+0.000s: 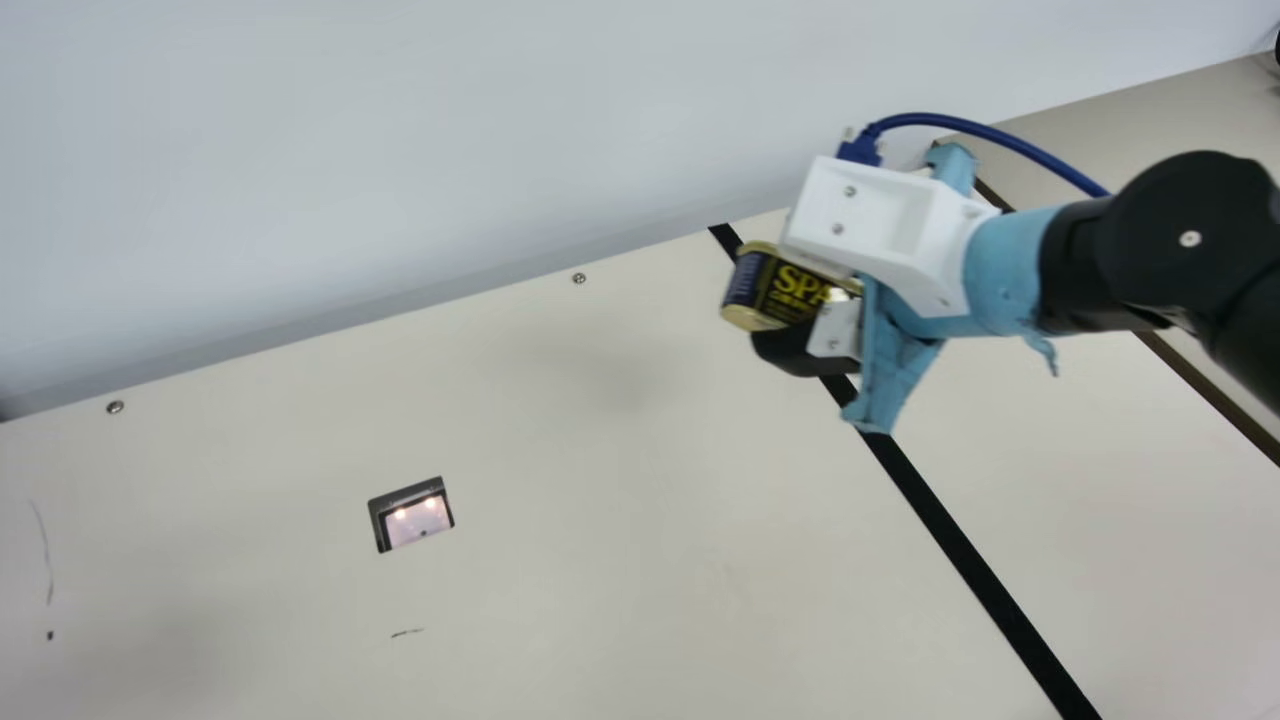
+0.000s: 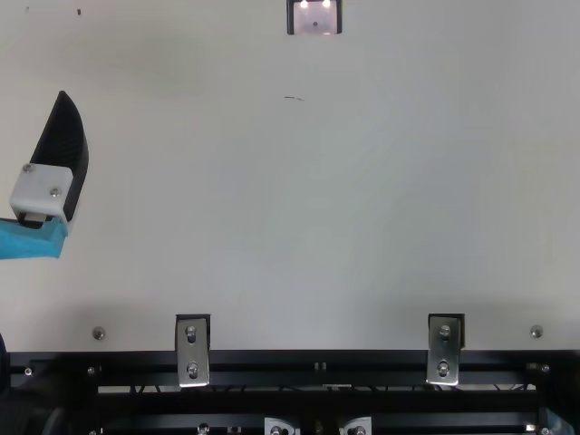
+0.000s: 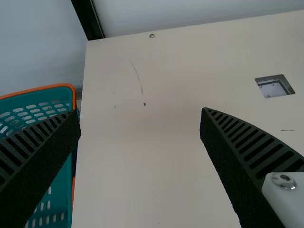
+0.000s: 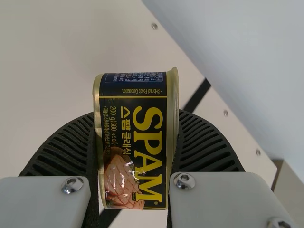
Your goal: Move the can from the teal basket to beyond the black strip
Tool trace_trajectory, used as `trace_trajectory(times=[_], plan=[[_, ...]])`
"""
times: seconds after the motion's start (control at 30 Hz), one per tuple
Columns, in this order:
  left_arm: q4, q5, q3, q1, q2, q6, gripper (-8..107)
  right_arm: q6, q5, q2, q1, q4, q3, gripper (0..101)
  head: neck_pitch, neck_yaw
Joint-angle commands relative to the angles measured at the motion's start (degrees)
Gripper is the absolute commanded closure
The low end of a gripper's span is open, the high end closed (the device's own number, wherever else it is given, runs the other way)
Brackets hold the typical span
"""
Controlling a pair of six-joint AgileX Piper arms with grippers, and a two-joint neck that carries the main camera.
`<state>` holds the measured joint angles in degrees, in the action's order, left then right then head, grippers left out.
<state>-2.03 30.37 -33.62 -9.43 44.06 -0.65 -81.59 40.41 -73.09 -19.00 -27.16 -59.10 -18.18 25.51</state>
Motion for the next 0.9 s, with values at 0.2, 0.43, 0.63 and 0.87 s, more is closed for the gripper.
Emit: trace_trajectory(times=[0.2, 0.43, 0.63, 0.87], plan=[[0.0, 0.0, 0.0, 0.0, 0.0, 0.0, 9, -0.2, 5.39, -0.78, -10.29, 5.82, -0.14, 101, -2.01, 1.48], [0.0, 0.0, 0.0, 0.0, 0.0, 0.0, 9, -2.56, 8.59, -3.65, -17.05, 9.07, -0.83, 101, -2.01, 1.48], [0.0, 0.0, 0.0, 0.0, 0.0, 0.0, 9, -3.07, 10.04, -6.28, -20.18, 13.57, -1.64, 101, -2.01, 1.48], [0.0, 0.0, 0.0, 0.0, 0.0, 0.0, 9, -2.42, 10.86, -8.8, -22.19, 17.49, -1.1, 101, -2.01, 1.48]])
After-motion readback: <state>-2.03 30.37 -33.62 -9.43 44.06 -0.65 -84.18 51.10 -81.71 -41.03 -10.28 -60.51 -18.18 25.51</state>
